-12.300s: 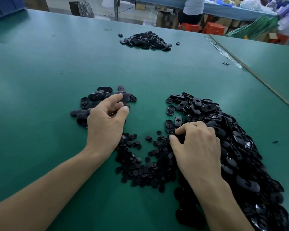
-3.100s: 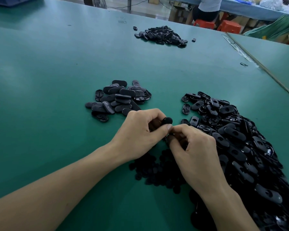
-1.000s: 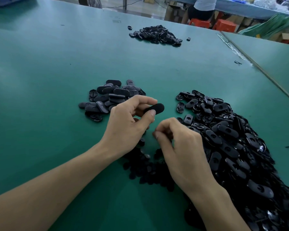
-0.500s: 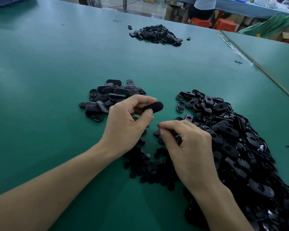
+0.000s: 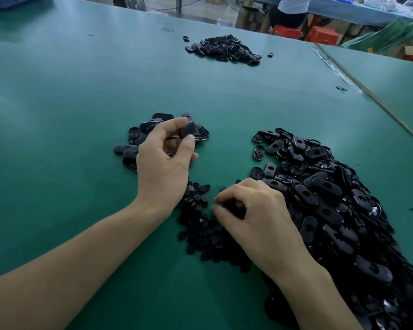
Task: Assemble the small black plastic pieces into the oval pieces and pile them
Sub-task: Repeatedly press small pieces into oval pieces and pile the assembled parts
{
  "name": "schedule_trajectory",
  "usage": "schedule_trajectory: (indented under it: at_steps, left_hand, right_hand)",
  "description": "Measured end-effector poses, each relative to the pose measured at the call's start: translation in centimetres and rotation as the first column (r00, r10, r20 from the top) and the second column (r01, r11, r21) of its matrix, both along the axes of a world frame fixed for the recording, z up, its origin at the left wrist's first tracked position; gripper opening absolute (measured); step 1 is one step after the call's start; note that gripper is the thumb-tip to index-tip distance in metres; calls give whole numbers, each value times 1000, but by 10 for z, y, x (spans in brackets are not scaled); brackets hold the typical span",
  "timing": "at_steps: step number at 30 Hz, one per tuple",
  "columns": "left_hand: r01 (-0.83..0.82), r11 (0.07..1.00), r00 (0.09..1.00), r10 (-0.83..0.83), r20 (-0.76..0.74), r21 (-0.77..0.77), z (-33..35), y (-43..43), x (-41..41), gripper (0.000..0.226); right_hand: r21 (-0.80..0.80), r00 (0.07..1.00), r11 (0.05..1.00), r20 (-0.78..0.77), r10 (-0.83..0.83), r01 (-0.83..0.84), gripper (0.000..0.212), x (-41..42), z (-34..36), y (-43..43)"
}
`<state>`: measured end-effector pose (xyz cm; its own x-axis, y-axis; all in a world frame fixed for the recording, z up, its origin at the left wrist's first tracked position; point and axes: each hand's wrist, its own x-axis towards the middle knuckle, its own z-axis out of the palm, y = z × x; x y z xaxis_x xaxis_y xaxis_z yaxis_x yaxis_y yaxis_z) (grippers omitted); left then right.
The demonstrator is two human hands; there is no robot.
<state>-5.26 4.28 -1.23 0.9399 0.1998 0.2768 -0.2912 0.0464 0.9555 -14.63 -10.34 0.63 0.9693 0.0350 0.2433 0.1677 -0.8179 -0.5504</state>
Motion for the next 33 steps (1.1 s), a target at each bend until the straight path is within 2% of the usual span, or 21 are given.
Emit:
schedule_trajectory:
  at_steps: [4, 7, 10, 13, 16, 20, 23, 26, 33]
  left_hand:
    - [-15, 1000, 998, 14, -55, -19, -5, 1, 5, 42]
    - [-20, 999, 997, 17, -80, -30, -7, 2, 7, 67]
    - [1, 999, 994, -6, -109, -45, -8, 3, 7, 74]
    - [3, 1000, 998, -3, -69, 0, -5, 3, 5, 70]
    - [4, 998, 1000, -4, 5, 61, 0, 2, -1, 57]
    - [4, 997, 1000, -5, 16, 82, 3, 1, -4, 38]
    - [32, 994, 999, -35, 21, 107, 3, 2, -5, 27]
    - [52, 987, 998, -56, 20, 153, 3, 2, -6, 28]
    - [68, 975, 997, -74, 20, 211, 4, 1, -7, 31]
  right_hand:
    - [20, 999, 999, 35, -41, 41, 17, 1, 4, -1]
    - [12, 985, 989, 96, -145, 144, 12, 5, 9, -7]
    - [-99, 977, 972, 15, -212, 213, 19, 10, 14, -15]
    - [-245, 953, 939, -120, -278, 243, 32, 16, 19, -14]
    - [-313, 928, 907, -151, -340, 281, 36, 25, 25, -9]
    - [-416, 902, 865, -192, -387, 282, 36, 38, 33, -4]
    - [-415, 882, 864, -240, -405, 284, 28, 41, 38, -2]
    - [-408, 870, 866, -266, -415, 289, 21, 40, 41, 0]
    - [-310, 902, 894, -187, -390, 323, 11, 31, 38, -7]
